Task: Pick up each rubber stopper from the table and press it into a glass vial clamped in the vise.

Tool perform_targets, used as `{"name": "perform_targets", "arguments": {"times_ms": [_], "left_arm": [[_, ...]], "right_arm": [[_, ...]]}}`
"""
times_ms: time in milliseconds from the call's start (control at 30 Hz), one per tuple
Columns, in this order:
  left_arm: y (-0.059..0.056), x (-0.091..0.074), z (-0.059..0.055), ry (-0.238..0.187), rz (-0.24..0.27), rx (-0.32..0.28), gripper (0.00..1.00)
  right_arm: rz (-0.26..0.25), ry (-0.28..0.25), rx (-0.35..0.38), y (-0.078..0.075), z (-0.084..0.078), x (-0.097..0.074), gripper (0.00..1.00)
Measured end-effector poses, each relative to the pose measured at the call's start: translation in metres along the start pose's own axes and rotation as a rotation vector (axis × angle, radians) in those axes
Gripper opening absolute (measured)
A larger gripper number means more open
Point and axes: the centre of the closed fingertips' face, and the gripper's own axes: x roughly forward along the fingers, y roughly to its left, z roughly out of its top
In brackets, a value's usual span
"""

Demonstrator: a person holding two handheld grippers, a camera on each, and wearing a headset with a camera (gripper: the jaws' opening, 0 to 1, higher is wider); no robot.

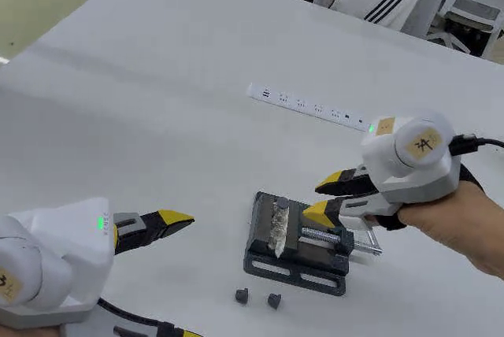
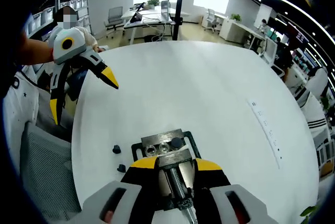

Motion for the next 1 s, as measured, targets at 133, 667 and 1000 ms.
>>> {"name": "perform_targets", "arguments": {"times_ms": [133, 667, 1000], "left_arm": [[-0.001, 0.0, -0.001, 0.014, -0.006, 0.008, 0.84], [0.0, 0.013, -0.01, 0.114, -0.037, 0.065, 0.65], [0.003, 0.026, -0.025, 0.195, -0.067, 0.086, 0.53]], "right_arm": [[-0.015, -0.044, 0.041, 0.005, -0.007, -0.013, 0.27], [-0.029, -0.123, 0.137, 0.045, -0.044, -0.042, 0.43], [-0.021, -0.153, 0.186, 0.067, -0.062, -0.049, 0.5]]}}
